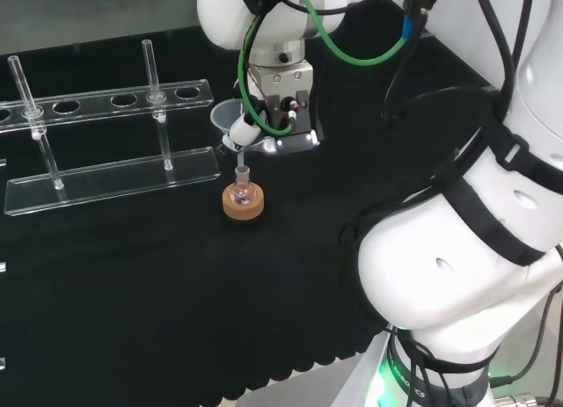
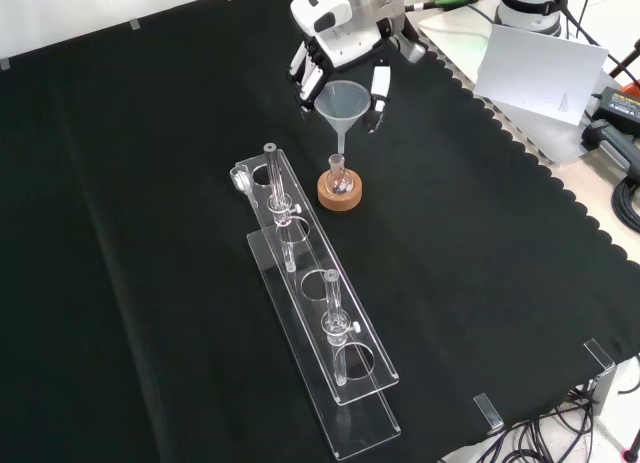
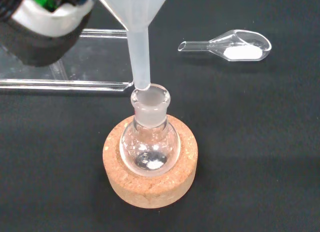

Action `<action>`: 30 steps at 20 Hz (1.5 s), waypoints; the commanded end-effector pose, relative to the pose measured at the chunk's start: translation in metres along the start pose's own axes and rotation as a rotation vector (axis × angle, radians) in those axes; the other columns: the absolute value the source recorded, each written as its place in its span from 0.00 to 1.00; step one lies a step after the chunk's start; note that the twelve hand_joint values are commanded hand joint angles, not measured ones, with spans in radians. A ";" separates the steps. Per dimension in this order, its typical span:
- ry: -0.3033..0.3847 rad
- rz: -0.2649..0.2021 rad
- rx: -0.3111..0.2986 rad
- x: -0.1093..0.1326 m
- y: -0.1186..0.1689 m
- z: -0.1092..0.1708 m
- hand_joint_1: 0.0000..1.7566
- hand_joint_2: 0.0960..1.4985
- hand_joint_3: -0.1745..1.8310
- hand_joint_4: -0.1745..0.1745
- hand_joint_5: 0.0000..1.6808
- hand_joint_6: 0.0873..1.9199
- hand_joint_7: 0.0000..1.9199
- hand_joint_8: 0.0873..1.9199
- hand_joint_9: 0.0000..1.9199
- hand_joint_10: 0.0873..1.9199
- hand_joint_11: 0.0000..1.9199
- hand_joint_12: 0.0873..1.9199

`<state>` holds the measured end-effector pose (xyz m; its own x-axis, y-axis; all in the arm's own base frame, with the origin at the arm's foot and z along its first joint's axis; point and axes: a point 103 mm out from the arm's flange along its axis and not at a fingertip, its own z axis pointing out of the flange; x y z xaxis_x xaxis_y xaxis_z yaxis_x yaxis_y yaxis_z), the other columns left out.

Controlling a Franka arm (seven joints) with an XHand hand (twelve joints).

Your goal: Place the funnel on the round-bottom flask.

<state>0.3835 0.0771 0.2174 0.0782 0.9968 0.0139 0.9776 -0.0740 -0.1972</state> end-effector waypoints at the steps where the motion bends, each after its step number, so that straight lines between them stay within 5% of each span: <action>1: -0.001 0.009 0.001 0.000 0.001 0.006 0.58 0.69 0.11 1.00 0.59 0.49 0.53 0.45 0.63 0.30 0.38 0.61; 30: 0.015 -0.002 0.008 -0.004 0.012 0.032 0.58 0.70 0.11 1.00 0.59 0.49 0.53 0.45 0.63 0.30 0.38 0.61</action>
<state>0.3894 0.0741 0.1856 0.0791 0.9965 0.0260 0.9760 -0.0721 -0.2053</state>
